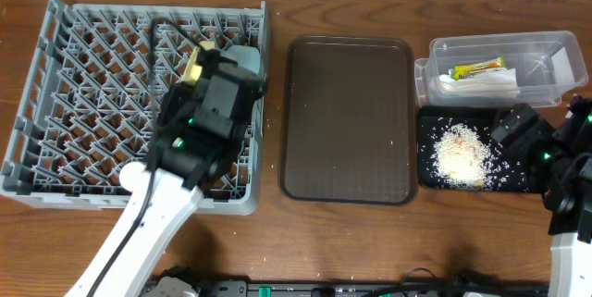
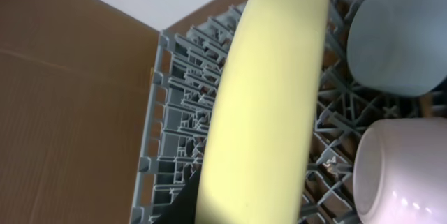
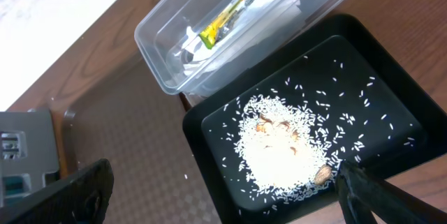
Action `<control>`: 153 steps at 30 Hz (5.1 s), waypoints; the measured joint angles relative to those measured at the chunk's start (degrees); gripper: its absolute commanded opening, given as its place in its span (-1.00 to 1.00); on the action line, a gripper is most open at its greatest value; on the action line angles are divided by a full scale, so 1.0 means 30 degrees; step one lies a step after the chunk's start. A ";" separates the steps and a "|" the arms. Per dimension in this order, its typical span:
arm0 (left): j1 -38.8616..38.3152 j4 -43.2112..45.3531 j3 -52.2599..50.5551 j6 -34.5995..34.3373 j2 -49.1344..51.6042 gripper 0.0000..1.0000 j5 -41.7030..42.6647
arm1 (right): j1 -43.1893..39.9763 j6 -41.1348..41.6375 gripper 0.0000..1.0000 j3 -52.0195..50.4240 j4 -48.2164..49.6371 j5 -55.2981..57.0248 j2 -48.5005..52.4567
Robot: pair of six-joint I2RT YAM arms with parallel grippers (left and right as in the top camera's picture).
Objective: Sort waste into correct bins and load items into the dishwasher
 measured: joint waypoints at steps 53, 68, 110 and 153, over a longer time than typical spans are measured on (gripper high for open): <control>0.3905 0.3708 0.0044 0.0262 0.6550 0.11 0.3344 | 0.0000 0.0058 0.98 0.0000 -0.0044 0.0306 0.0605; 0.1326 0.2215 0.0044 -0.0787 0.4634 0.58 0.4197 | 0.0000 0.0066 0.98 -0.0007 -0.0044 0.0306 0.0612; 0.2477 -0.2106 -0.2004 -0.6382 -1.3049 0.96 0.9712 | -0.0007 0.0066 0.98 -0.0015 -0.0051 0.0313 0.0612; 0.6309 1.4120 -2.2447 -0.2208 -2.3744 0.96 1.5744 | -0.0007 0.0066 0.98 -0.0022 -0.0095 0.0364 0.0619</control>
